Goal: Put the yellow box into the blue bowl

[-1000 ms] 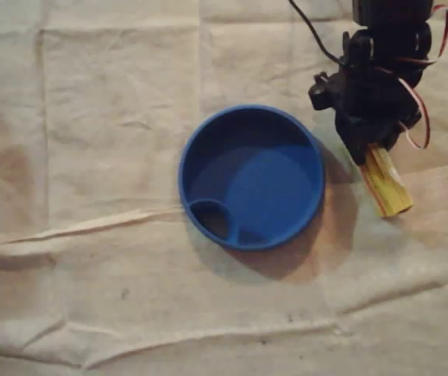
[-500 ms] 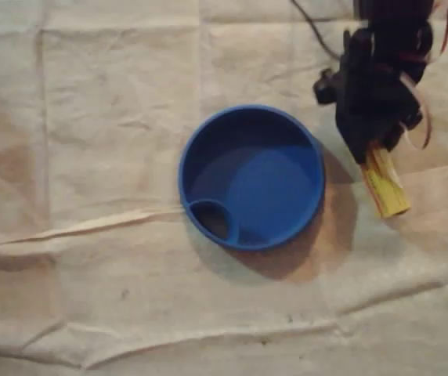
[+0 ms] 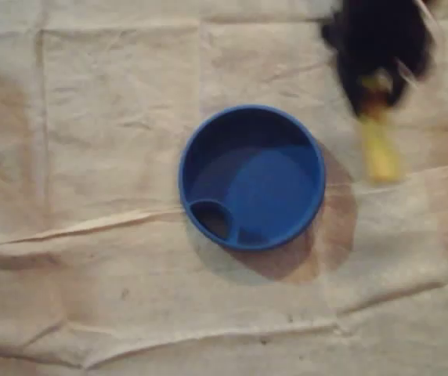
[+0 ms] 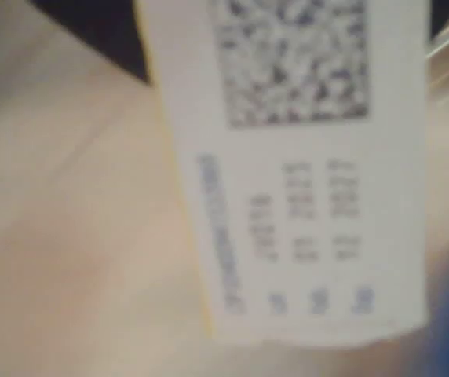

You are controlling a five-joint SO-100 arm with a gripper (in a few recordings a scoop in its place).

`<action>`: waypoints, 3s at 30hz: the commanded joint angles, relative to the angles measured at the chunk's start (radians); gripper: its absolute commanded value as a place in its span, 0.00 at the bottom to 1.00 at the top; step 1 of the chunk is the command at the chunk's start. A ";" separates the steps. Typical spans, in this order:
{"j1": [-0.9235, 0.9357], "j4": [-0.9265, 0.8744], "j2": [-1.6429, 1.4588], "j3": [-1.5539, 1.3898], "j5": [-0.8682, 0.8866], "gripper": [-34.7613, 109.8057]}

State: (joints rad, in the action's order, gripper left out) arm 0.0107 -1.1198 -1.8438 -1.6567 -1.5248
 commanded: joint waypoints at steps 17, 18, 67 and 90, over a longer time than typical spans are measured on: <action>0.198 0.187 0.089 0.104 0.009 0.24; 0.198 0.196 0.115 0.120 0.009 0.24; 0.250 -0.008 0.413 0.488 0.018 0.43; 0.250 -0.091 0.249 0.457 0.089 0.24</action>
State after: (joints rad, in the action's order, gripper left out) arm 0.2761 -1.1704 -1.4235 -1.2195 -1.4834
